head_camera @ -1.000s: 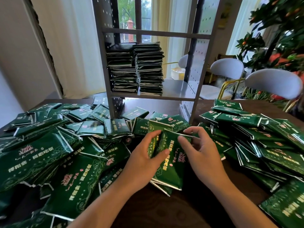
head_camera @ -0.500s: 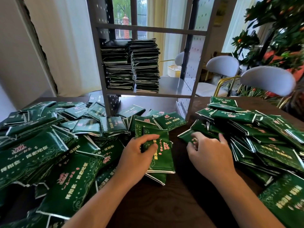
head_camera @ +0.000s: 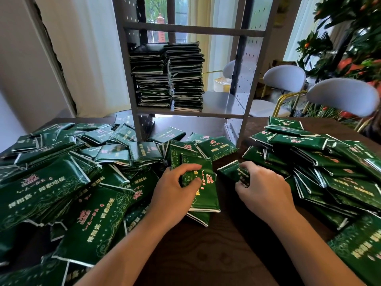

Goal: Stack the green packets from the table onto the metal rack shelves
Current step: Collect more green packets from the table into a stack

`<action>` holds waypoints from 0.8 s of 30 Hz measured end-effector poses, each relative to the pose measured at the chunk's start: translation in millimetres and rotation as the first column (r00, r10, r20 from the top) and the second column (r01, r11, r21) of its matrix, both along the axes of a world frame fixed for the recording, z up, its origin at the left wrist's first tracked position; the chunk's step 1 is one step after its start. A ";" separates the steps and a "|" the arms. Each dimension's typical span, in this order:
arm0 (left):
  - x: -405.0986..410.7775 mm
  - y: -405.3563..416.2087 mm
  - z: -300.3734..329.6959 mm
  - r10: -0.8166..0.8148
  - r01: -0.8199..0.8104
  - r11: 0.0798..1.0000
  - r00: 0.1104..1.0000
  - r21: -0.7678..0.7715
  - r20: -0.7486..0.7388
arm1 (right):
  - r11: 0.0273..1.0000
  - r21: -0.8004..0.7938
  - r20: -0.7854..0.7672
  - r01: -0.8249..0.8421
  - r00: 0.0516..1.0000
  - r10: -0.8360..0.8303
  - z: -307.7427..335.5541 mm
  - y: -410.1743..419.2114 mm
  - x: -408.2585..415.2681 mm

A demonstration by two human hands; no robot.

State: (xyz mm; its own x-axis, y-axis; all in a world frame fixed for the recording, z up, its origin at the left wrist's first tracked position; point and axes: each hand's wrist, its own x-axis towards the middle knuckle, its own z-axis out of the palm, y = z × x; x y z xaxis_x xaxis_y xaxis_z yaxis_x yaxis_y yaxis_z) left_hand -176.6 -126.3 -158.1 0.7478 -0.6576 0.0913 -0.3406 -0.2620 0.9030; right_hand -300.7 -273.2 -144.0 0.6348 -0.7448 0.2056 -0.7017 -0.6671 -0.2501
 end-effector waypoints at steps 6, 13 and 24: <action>-0.1 -0.6 0.6 -0.003 0.003 1.000 1.000 0.004 0.008 | 0.999 -0.016 0.289 -0.033 0.957 0.036 -1.4 -4.0 -0.3; 1.3 -0.5 0.3 -0.007 0.007 1.000 1.000 0.011 0.010 | 0.931 0.263 0.560 -0.254 0.826 0.067 -7.8 1.2 2.1; 7.9 -4.5 5.0 -0.034 -0.009 0.986 0.967 -0.166 -0.252 | 0.593 0.417 0.836 -0.689 0.547 0.048 0.8 4.6 2.8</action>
